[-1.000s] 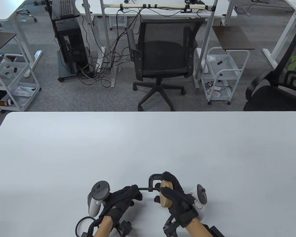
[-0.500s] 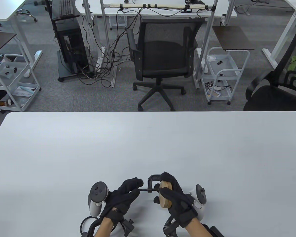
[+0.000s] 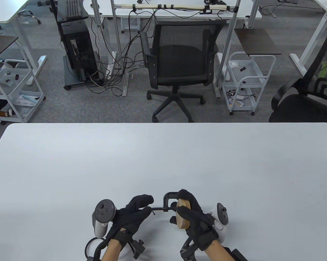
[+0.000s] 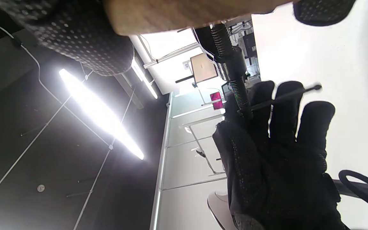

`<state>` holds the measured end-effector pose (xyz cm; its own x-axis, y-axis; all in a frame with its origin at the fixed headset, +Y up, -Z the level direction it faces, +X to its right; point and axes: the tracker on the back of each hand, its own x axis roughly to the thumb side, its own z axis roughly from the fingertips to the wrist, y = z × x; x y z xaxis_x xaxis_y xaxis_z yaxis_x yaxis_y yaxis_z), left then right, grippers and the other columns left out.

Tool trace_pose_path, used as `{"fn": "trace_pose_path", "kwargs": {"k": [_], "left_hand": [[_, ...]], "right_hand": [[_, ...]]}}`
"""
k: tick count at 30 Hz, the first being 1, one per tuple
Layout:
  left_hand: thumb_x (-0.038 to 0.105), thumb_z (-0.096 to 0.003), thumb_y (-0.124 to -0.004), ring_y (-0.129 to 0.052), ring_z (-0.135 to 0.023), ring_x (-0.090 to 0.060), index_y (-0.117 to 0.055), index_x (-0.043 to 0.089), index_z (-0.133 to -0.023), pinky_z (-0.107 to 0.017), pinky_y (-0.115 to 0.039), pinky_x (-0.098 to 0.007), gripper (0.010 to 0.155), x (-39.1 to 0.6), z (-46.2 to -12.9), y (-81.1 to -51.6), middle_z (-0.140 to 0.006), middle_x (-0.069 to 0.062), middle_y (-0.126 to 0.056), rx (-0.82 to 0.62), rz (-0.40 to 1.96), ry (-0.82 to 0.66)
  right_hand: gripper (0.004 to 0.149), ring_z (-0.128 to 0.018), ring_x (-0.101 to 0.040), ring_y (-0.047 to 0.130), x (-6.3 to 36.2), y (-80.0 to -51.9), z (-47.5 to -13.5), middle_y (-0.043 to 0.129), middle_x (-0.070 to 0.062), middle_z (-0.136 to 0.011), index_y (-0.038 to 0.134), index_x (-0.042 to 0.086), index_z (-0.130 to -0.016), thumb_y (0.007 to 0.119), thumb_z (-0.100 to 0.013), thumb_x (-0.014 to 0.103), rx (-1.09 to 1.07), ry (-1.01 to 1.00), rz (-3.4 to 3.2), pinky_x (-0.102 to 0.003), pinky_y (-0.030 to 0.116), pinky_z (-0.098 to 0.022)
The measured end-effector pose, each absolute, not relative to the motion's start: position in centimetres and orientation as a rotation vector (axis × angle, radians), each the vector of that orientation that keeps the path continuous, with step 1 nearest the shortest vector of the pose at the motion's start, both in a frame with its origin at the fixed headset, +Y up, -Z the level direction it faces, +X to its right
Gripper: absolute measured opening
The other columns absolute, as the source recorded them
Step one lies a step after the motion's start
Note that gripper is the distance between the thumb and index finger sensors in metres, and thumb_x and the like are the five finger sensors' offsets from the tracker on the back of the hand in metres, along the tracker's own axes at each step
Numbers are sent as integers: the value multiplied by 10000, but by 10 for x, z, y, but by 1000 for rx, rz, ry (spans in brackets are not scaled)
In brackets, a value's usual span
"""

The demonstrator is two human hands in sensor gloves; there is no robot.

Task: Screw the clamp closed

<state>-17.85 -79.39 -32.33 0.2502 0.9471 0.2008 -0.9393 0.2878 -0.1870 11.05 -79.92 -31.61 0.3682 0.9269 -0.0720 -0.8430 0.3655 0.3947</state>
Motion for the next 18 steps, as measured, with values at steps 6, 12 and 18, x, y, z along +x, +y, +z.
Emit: {"fn": "trace_pose_path", "kwargs": {"k": [6, 12, 18], "left_hand": [[658, -553, -627, -733, -861, -533, -1003, 77, -600, -570, -716, -606, 694, -175, -325, -807, -971, -211, -802, -267, 1229, -276], [637, -567, -613, -634, -910, -553, -851, 56, -870, -600, -676, -614, 697, -163, -326, -817, -1059, -250, -650, -348, 1417, -320], [542, -571, -668, -572, -959, -534, -697, 146, -1030, -618, -656, -622, 607, -163, -327, -809, -1119, -245, -526, -268, 1381, -380]], "right_hand": [[748, -938, -531, 442, 110, -800, -316, 343, -43, -1145, 490, 233, -1078, 883, -512, 525, 319, 312, 1156, -690, 616, -535], [750, -939, -532, 434, 109, -797, -314, 336, -43, -1145, 484, 233, -1079, 881, -514, 525, 332, 313, 1168, -691, 610, -537], [749, -938, -532, 432, 108, -799, -314, 331, -46, -1144, 482, 234, -1079, 879, -514, 525, 331, 322, 1169, -691, 609, -538]]}}
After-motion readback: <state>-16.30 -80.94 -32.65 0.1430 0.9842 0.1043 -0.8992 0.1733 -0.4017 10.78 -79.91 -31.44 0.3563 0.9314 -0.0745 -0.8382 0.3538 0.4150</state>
